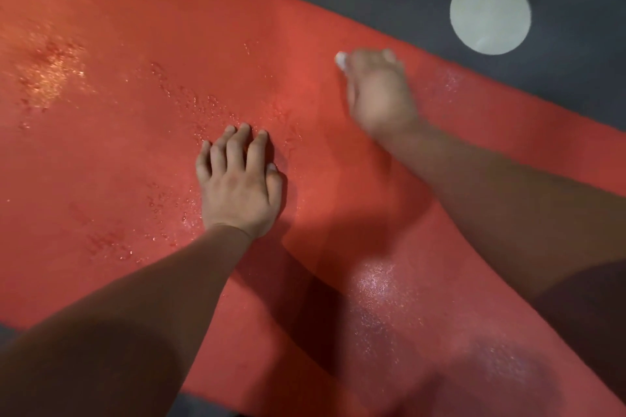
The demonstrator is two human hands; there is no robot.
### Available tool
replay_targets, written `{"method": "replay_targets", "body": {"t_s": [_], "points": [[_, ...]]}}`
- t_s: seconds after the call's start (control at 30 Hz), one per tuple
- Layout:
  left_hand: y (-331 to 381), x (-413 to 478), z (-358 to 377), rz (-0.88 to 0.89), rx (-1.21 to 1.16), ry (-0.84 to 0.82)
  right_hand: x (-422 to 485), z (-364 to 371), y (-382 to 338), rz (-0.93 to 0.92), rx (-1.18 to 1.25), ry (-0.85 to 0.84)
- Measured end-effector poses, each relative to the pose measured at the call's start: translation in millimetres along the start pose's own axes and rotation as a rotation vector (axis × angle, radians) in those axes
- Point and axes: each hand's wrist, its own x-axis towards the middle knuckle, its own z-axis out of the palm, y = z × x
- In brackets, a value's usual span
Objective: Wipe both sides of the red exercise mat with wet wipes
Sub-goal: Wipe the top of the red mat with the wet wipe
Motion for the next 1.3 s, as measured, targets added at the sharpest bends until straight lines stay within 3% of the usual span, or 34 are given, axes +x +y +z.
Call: {"method": "replay_targets", "body": {"t_s": [0.1,0.17,0.3,0.37,0.53,0.6,0.7,0.77,0.8,0.97,1.1,1.17,1.3], "points": [[-0.5,-0.3,-0.1,0.000,-0.007,-0.003,-22.6,-1.0,-5.1,-0.327,0.036,-0.124],[-1.9,0.2,0.2,0.005,-0.003,-0.001,0.3,-4.0,7.0,-0.241,-0.029,-0.082],[-2.3,1.2,0.5,0.007,0.000,-0.006,51.5,-4.0,30.0,0.111,-0.164,0.024],[-2.1,1.2,0.6,0.009,-0.002,-0.008,53.0,0.3,19.8,0.114,-0.118,0.004],[-2.8,0.7,0.7,0.011,-0.017,0.007,-12.0,6.7,-18.1,-0.396,0.107,-0.168],[-3.6,0.5,1.4,0.011,-0.022,0.009,-13.6,-2.7,-15.0,-0.477,0.083,-0.194],[-5.7,0.3,1.5,0.012,-0.016,0.005,17.7,-2.3,0.8,-0.209,-0.022,-0.031],[-6.0,0.1,1.6,0.015,-0.012,0.002,31.4,0.4,7.6,0.001,-0.081,0.015],[-5.6,-0.1,1.9,0.016,-0.012,0.001,29.9,2.9,2.7,0.022,-0.074,0.007],[-4.3,-1.1,3.3,0.013,-0.023,0.010,-43.6,2.5,-39.6,-0.352,0.154,-0.145],[-5.3,-2.6,3.5,0.005,-0.032,0.007,-84.4,-11.3,-47.2,-0.646,0.120,-0.275],[-5.1,-2.1,3.2,0.007,-0.022,0.001,-62.9,-7.3,-38.3,-0.560,0.074,-0.194],[-6.2,-1.1,1.4,0.007,-0.020,-0.009,-21.8,-3.0,-24.0,-0.122,-0.053,-0.029]]}}
